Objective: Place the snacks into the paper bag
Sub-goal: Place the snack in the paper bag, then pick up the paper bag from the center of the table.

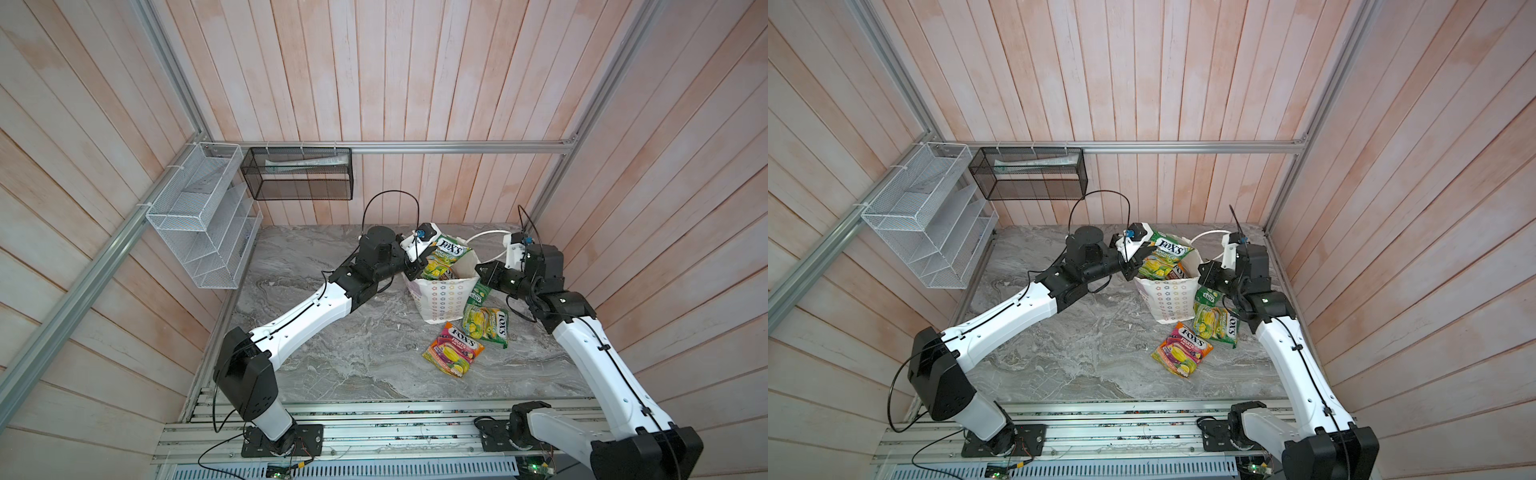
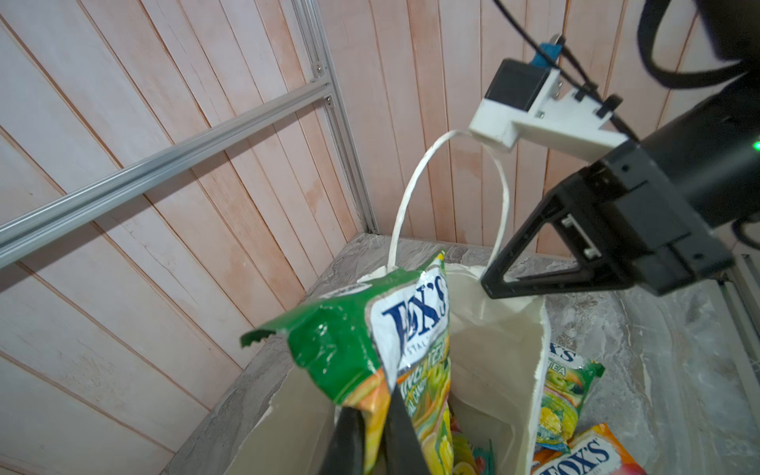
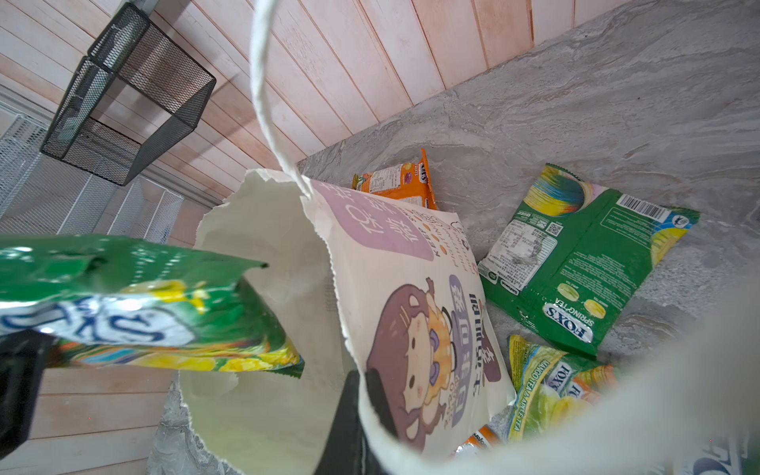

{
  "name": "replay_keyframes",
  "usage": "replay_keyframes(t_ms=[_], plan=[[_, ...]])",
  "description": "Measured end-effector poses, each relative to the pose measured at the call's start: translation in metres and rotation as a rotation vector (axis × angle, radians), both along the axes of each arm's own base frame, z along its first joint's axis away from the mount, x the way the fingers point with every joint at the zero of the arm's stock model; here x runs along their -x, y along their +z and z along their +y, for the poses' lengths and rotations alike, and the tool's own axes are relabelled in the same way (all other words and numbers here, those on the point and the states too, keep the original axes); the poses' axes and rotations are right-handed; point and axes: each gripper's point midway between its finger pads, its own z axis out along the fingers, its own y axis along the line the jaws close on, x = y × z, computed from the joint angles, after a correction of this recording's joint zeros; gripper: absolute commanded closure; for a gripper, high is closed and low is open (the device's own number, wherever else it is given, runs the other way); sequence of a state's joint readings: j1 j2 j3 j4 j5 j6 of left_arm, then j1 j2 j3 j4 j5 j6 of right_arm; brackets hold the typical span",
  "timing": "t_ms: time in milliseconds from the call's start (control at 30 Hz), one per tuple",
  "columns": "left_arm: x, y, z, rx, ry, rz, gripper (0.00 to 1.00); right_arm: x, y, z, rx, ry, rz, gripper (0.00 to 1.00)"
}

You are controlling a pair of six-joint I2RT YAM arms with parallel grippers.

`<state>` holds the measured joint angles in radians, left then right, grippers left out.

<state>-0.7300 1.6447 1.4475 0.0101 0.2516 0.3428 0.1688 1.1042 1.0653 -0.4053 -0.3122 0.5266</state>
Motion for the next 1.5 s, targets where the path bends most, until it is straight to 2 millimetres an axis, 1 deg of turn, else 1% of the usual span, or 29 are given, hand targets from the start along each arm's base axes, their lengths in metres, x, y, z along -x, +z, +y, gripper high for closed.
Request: replay_keyframes(t_ms=[133, 267, 300, 333, 400, 433, 467, 533, 700, 800, 833, 900, 967, 1033, 1100, 1133, 1200, 1267, 1333, 1367, 1467, 1500], plan=[[-0.005, -0.023, -0.004, -0.063, 0.013, 0.014, 1.00, 0.000, 0.000, 0.000, 0.000, 0.000, -0.001, 1.00], [-0.003, -0.041, -0.013, -0.124, 0.016, 0.012, 1.00, 0.000, 0.000, 0.000, 0.000, 0.000, -0.001, 1.00], [-0.002, -0.045, -0.016, -0.138, 0.014, 0.012, 0.98, 0.000, 0.000, 0.000, 0.000, 0.000, -0.001, 1.00], [-0.001, -0.048, -0.019, -0.149, 0.010, 0.012, 0.94, 0.000, 0.000, 0.000, 0.000, 0.000, -0.001, 1.00], [0.000, -0.050, -0.022, -0.164, 0.009, 0.007, 0.69, 0.000, 0.000, 0.000, 0.000, 0.000, -0.001, 1.00], [0.000, -0.049, -0.024, -0.166, 0.010, 0.002, 0.59, 0.000, 0.000, 0.000, 0.000, 0.000, -0.001, 1.00], [0.001, -0.046, -0.026, -0.161, 0.010, -0.003, 0.53, 0.000, 0.000, 0.000, 0.000, 0.000, -0.001, 1.00], [0.000, -0.033, -0.028, -0.140, 0.023, -0.018, 0.41, 0.000, 0.000, 0.000, 0.000, 0.000, -0.001, 1.00], [0.000, 0.005, -0.033, -0.063, 0.052, -0.046, 0.23, 0.001, 0.001, 0.000, -0.001, 0.001, -0.002, 1.00], [0.006, 0.028, -0.033, -0.005, 0.056, -0.039, 0.07, 0.001, 0.001, 0.000, -0.001, 0.001, -0.003, 1.00], [0.009, 0.038, -0.031, 0.021, 0.059, -0.033, 0.00, 0.001, 0.001, 0.000, -0.001, 0.001, -0.003, 1.00], [0.015, 0.056, -0.025, 0.074, 0.077, -0.021, 0.00, 0.001, 0.001, 0.000, -0.001, 0.001, -0.003, 1.00], [0.018, 0.077, -0.012, 0.137, 0.120, -0.003, 0.00, 0.001, 0.001, 0.000, -0.001, 0.001, -0.003, 1.00], [0.019, 0.099, 0.008, 0.216, 0.193, 0.029, 0.00, 0.001, 0.001, 0.000, -0.001, 0.001, -0.004, 1.00], [0.019, 0.115, 0.029, 0.293, 0.256, 0.080, 0.00, 0.001, 0.001, 0.000, -0.001, 0.001, -0.004, 1.00], [0.017, 0.121, 0.041, 0.332, 0.290, 0.115, 0.00, 0.001, 0.001, 0.000, -0.001, 0.001, -0.004, 1.00], [0.010, 0.125, 0.064, 0.403, 0.355, 0.197, 0.00, 0.001, 0.001, 0.000, -0.002, 0.001, -0.004, 1.00], [0.001, 0.120, 0.083, 0.459, 0.421, 0.288, 0.00, 0.001, 0.001, 0.000, -0.002, 0.001, -0.004, 1.00], [-0.007, 0.104, 0.093, 0.490, 0.483, 0.381, 0.00, 0.001, 0.002, 0.001, -0.003, 0.003, -0.005, 1.00], [-0.008, 0.093, 0.094, 0.496, 0.502, 0.426, 0.00, 0.001, 0.001, 0.001, -0.004, 0.004, -0.006, 1.00], [-0.007, 0.050, 0.091, 0.485, 0.549, 0.568, 0.00, 0.001, 0.002, 0.001, -0.005, 0.005, -0.008, 1.00], [-0.007, 0.032, 0.089, 0.473, 0.571, 0.619, 0.00, 0.001, 0.002, 0.001, -0.006, 0.006, -0.007, 1.00]])
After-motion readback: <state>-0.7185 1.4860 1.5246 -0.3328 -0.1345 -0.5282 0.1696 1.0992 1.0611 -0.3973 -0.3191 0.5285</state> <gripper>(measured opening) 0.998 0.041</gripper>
